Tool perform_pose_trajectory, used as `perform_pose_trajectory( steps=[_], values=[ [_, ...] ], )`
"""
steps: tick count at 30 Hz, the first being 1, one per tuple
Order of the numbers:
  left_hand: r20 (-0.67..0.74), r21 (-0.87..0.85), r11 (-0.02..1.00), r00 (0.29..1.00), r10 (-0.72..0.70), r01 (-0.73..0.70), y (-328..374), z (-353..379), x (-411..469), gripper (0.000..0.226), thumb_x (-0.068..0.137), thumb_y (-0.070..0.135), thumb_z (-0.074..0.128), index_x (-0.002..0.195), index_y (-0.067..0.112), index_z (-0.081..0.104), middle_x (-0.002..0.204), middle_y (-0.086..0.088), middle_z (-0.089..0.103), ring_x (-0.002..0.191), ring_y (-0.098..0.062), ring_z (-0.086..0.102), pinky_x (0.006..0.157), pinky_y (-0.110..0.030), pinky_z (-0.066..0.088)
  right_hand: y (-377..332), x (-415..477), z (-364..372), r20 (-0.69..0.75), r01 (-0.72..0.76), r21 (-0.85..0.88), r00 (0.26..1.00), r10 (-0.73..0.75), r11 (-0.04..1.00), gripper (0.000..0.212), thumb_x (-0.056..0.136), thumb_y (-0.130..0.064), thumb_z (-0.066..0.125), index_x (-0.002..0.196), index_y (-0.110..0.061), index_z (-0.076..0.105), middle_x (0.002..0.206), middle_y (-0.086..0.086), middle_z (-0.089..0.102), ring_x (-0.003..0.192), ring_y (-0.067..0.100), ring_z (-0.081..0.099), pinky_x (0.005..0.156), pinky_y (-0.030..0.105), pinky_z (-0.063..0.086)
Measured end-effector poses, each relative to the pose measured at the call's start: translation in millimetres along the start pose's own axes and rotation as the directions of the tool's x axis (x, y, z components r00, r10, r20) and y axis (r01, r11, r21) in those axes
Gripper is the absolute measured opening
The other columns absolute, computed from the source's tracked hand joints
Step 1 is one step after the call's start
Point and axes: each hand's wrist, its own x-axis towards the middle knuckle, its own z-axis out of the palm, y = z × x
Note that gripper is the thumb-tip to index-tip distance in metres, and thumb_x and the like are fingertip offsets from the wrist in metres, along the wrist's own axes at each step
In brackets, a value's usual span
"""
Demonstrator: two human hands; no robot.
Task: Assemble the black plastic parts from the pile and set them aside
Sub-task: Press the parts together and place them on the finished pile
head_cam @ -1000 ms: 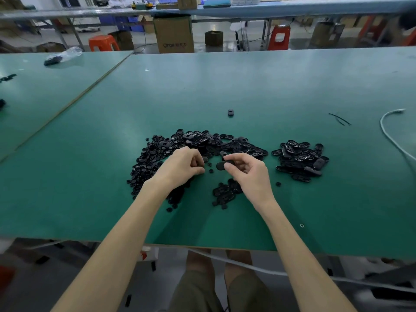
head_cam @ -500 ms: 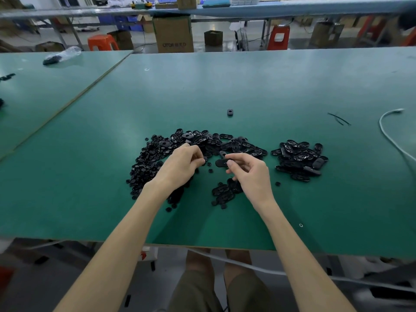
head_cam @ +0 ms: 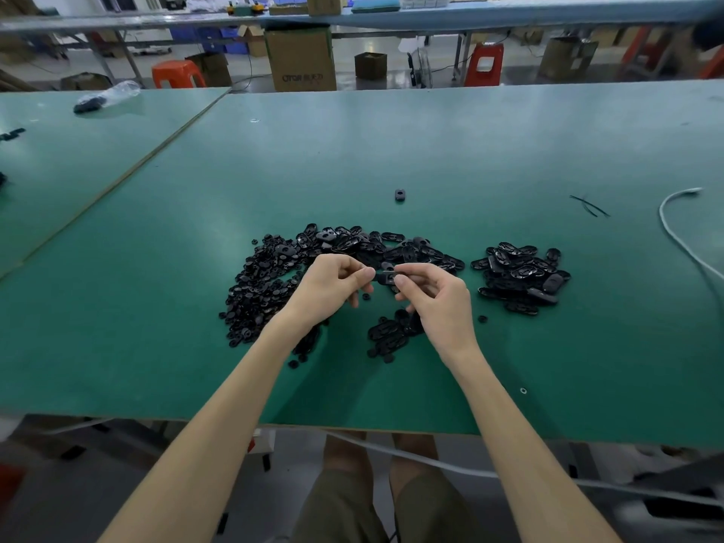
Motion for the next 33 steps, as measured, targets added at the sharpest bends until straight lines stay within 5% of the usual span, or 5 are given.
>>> perform_pose_trajectory(
  steps=[8, 17, 22, 29, 33],
  values=[
    [-0.027, 0.165, 0.986, 0.999, 0.035, -0.031, 4, 13, 2, 0.015, 0.099, 0.031, 0.07, 0.087, 0.021, 0.07, 0.073, 0.009, 0.074, 0.053, -0.006, 0.06, 0.061, -0.022, 0.053, 0, 1, 0, 0.032, 0.006, 0.007, 0.999, -0.006, 1.0, 0.019, 0.093, -0.011, 0.077, 0.109, -0.02, 0.08, 0.095, -0.006, 0.08, 0.085, 0.012, 0.075, 0.069, 0.024, 0.056],
    [-0.11, 0.298, 0.951, 0.987, 0.115, -0.078, 9, 23, -2, 0.013, 0.1, 0.031, 0.067, 0.096, 0.018, 0.069, 0.084, 0.006, 0.071, 0.077, -0.011, 0.067, 0.073, -0.029, 0.054, -2, 0, 0, 0.052, 0.018, -0.011, 0.999, -0.018, 1.0, 0.025, 0.096, -0.002, 0.071, 0.116, -0.013, 0.079, 0.101, -0.001, 0.08, 0.09, 0.016, 0.076, 0.09, 0.035, 0.062],
    [-0.178, 0.183, 0.979, 0.976, 0.126, -0.092, 11, 33, -3, 0.008, 0.1, 0.023, 0.068, 0.096, 0.015, 0.068, 0.084, 0.006, 0.07, 0.07, -0.008, 0.063, 0.067, -0.015, 0.047, -1, 0, 0, 0.045, 0.015, -0.004, 0.999, -0.015, 1.0, 0.024, 0.095, -0.003, 0.072, 0.115, -0.014, 0.08, 0.097, -0.001, 0.081, 0.087, 0.017, 0.077, 0.087, 0.036, 0.063],
    [-0.247, 0.021, 0.997, 0.966, 0.083, -0.08, 3, 39, -2, 0.012, 0.096, 0.025, 0.074, 0.095, 0.015, 0.067, 0.086, 0.003, 0.071, 0.075, -0.011, 0.063, 0.072, -0.022, 0.052, 0, 0, -1, 0.043, 0.014, 0.011, 0.999, -0.014, 1.0, 0.022, 0.093, -0.003, 0.075, 0.11, -0.016, 0.08, 0.089, -0.002, 0.08, 0.074, 0.012, 0.075, 0.066, 0.019, 0.054],
    [-0.268, -0.057, 0.996, 0.962, 0.047, -0.064, -4, 39, -2, 0.02, 0.093, 0.028, 0.077, 0.1, 0.014, 0.064, 0.091, 0.002, 0.069, 0.079, -0.01, 0.063, 0.074, -0.02, 0.052, -1, 0, -1, 0.049, 0.007, 0.033, 0.999, -0.008, 0.999, 0.022, 0.093, -0.004, 0.075, 0.11, -0.017, 0.08, 0.09, -0.002, 0.08, 0.073, 0.013, 0.075, 0.064, 0.02, 0.054]
  ],
)
